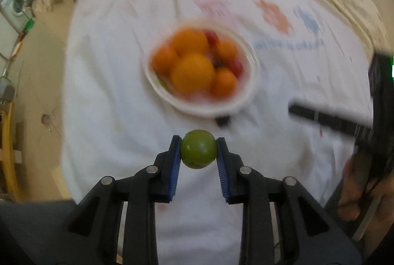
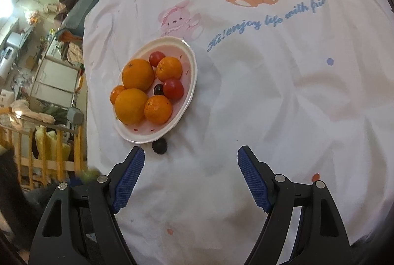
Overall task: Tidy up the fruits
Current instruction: 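Lift the green lime with the left tool while the right tool grasps another dark plum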
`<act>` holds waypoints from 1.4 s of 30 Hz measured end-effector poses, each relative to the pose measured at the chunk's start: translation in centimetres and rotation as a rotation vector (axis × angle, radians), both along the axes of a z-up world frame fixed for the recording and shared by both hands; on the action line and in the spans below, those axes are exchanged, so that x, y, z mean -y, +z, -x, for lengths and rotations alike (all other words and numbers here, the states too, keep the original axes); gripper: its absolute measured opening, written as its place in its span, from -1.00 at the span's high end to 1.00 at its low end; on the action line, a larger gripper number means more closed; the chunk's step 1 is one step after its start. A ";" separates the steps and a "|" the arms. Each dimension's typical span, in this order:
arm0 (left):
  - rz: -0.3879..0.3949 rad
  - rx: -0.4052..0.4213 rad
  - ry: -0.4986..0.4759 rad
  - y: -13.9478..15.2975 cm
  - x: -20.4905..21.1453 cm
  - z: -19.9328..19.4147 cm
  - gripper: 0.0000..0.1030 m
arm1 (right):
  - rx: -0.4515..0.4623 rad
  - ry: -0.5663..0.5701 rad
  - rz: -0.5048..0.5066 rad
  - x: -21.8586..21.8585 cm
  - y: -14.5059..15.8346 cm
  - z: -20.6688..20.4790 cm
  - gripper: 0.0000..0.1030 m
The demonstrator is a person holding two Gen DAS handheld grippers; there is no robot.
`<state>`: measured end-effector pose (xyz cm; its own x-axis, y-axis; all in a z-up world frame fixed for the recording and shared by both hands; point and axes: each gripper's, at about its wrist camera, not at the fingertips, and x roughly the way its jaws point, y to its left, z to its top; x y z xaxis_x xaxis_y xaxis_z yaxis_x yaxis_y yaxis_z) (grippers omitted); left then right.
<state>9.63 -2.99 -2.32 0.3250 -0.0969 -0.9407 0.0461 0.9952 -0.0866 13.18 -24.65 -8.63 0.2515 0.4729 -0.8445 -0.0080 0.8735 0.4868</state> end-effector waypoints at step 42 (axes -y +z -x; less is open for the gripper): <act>0.077 -0.050 0.169 -2.9 -4.7 -4.7 0.53 | 0.064 0.332 0.264 -13.0 -5.2 -3.7 -0.09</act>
<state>14.30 1.71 -5.21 0.2961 -0.1168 -0.9480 -0.1272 0.9788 -0.1603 16.87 -11.62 -13.85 0.1778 0.3061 -0.9352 -0.3322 0.9133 0.2358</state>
